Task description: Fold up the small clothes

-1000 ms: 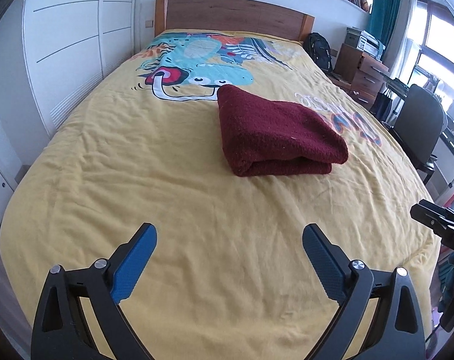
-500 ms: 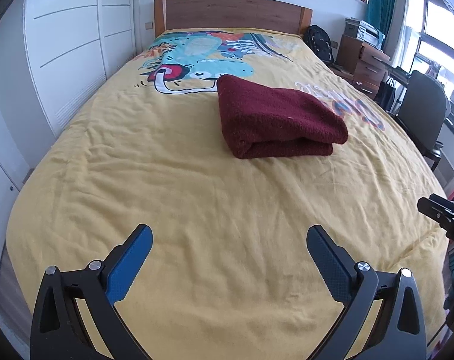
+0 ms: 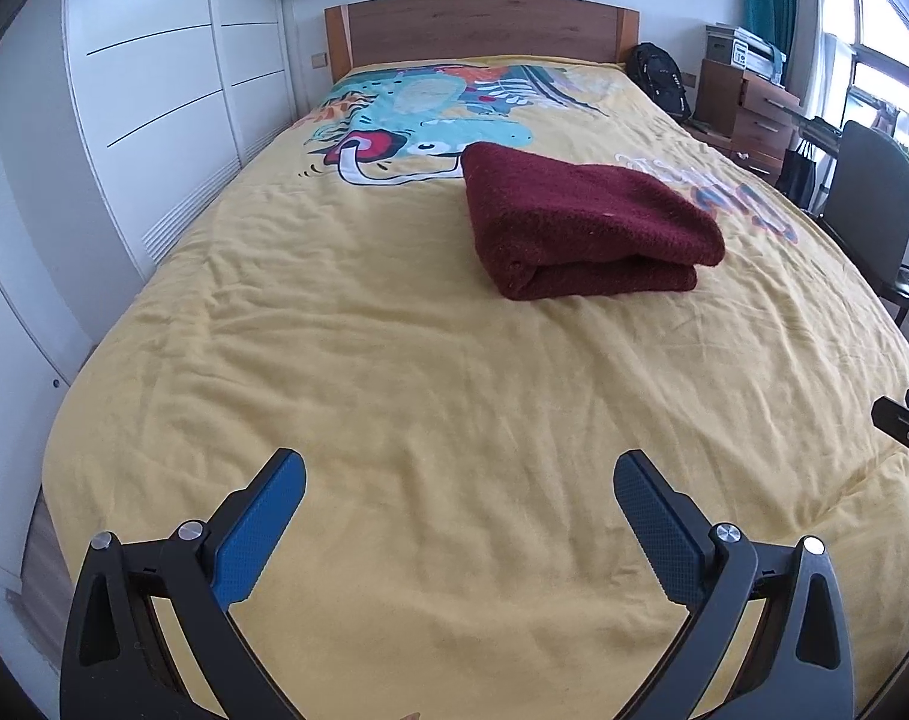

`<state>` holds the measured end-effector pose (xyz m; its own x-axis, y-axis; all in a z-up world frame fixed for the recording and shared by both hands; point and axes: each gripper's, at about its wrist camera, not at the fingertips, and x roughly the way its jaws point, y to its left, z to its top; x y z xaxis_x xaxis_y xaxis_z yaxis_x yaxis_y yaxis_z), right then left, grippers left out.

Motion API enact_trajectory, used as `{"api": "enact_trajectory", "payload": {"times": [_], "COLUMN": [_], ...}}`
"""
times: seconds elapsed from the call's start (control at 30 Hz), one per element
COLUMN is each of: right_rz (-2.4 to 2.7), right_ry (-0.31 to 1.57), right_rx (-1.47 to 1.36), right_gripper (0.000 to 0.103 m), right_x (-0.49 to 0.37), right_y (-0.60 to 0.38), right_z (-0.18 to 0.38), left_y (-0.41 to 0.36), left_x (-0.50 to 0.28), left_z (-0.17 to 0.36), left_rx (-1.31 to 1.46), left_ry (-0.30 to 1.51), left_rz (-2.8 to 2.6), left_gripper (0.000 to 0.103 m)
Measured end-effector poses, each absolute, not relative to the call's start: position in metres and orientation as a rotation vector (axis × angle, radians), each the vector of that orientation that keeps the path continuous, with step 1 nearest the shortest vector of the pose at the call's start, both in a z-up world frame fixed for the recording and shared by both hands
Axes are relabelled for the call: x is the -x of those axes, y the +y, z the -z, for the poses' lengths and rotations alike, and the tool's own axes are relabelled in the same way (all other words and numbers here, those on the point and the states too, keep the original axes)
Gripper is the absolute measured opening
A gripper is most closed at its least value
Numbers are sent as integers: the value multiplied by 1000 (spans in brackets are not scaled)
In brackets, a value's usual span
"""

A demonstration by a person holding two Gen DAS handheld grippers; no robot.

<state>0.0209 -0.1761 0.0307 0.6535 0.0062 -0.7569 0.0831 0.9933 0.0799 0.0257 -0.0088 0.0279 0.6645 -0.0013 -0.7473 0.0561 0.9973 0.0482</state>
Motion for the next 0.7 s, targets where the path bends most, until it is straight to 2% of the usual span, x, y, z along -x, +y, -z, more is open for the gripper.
{"api": "enact_trajectory", "payload": {"times": [0.7], "right_rz": [84], "right_ry": [872], "right_rx": [-81], "right_gripper": [103], "right_x": [-23], "right_y": [-182], "right_z": [-13], "left_y": [-9], "left_x": [-30], "left_z": [-14], "left_rx": [-100], "left_ry": [864], "left_rz": [-51], "left_gripper": [102]}}
